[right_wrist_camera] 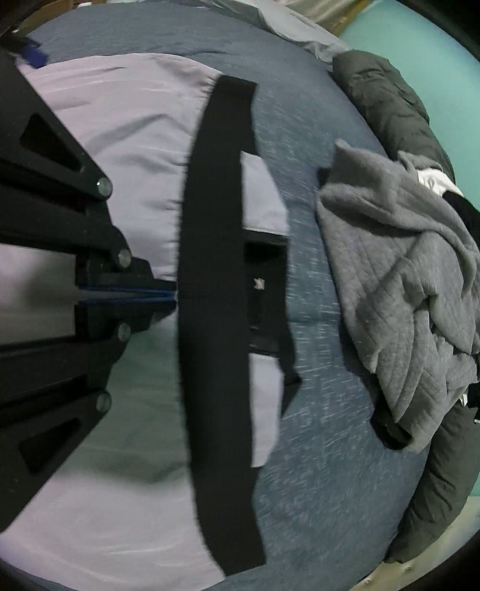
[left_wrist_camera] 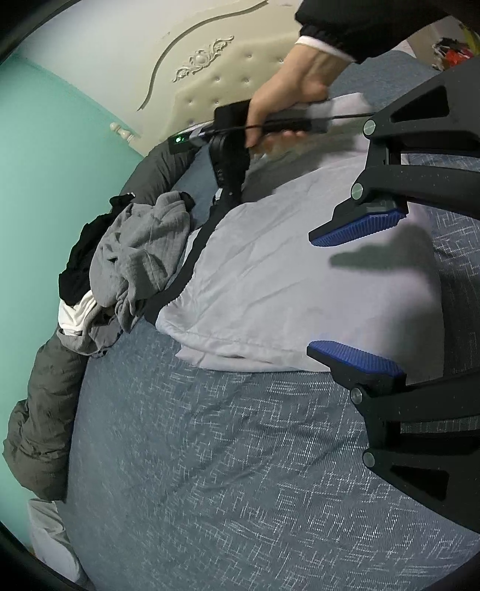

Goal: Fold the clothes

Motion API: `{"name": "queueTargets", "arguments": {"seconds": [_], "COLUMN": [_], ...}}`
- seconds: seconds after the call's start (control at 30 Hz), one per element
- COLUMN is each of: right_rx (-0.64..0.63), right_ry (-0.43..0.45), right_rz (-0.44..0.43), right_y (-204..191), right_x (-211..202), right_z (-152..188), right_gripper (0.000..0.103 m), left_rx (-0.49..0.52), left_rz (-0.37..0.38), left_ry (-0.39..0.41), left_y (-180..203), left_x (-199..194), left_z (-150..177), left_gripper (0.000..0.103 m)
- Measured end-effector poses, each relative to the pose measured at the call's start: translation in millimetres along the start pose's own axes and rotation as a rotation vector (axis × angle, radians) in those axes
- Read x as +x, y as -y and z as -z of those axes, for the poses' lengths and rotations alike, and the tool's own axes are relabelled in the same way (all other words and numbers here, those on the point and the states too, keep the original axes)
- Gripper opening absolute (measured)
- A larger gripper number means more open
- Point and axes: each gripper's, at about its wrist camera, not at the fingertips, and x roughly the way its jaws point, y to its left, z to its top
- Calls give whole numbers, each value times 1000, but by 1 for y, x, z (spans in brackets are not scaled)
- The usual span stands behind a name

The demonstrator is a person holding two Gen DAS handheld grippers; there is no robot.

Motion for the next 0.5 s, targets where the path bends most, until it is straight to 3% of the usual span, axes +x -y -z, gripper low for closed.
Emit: {"name": "queueTargets", "arguments": {"seconds": [0.37, 0.5], "right_rx": [29, 28], "right_ry": [3, 52], "right_rz": [-5, -39], "right_y": [5, 0], "right_x": [19, -11], "right_z": [-22, -17], "right_gripper": [0, 0], "left_rx": [-5, -14], "left_rz": [-30, -46], "left_ry": [-12, -15], "left_y": [-6, -9], "left_x": [-1, -2], "left_z": [0, 1], "left_gripper": [66, 69]}}
